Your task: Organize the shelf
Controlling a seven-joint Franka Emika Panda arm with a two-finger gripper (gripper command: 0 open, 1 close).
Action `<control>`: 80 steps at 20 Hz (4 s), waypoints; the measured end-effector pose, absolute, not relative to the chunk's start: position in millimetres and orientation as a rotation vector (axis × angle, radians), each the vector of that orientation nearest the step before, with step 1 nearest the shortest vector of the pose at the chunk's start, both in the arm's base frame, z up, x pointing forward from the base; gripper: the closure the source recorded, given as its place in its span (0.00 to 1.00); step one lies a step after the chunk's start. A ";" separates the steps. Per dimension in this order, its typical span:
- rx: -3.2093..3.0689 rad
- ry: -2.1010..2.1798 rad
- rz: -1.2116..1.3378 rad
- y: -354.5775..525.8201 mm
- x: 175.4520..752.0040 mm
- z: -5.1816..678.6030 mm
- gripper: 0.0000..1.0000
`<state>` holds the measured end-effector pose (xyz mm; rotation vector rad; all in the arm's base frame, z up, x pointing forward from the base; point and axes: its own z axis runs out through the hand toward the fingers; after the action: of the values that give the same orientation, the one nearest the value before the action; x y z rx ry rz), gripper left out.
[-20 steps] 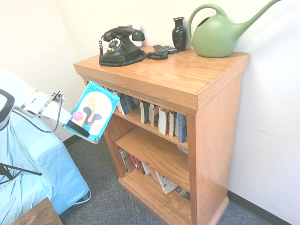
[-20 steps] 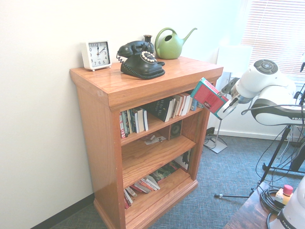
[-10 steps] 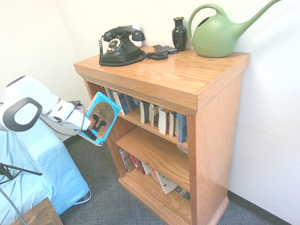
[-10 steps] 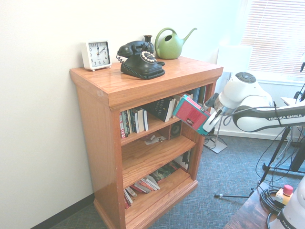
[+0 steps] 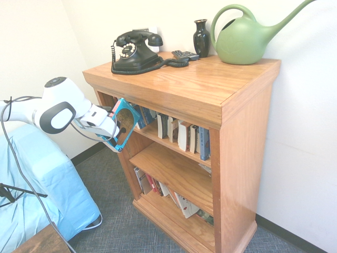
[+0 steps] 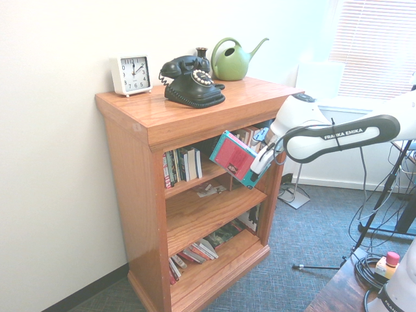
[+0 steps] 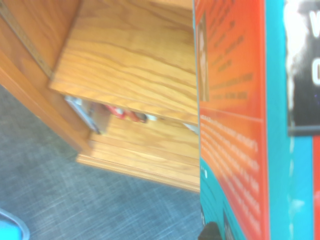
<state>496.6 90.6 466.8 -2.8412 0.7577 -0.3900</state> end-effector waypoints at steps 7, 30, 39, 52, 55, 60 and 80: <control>-2.816 0.759 -0.274 94.5 521.5 444.9 1.00; -2.829 0.800 -0.358 112.5 600.0 429.2 1.00; -2.824 0.779 -0.441 123.0 619.7 432.2 1.00; -2.834 0.763 -0.481 135.7 620.2 429.3 0.00; -2.828 0.746 -0.494 145.9 620.4 426.8 0.00; -2.818 0.750 -0.520 143.2 623.2 424.1 0.00; -2.802 0.763 -0.559 126.1 575.8 411.7 0.00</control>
<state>575.8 126.1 411.7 -2.8025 0.7634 -0.5593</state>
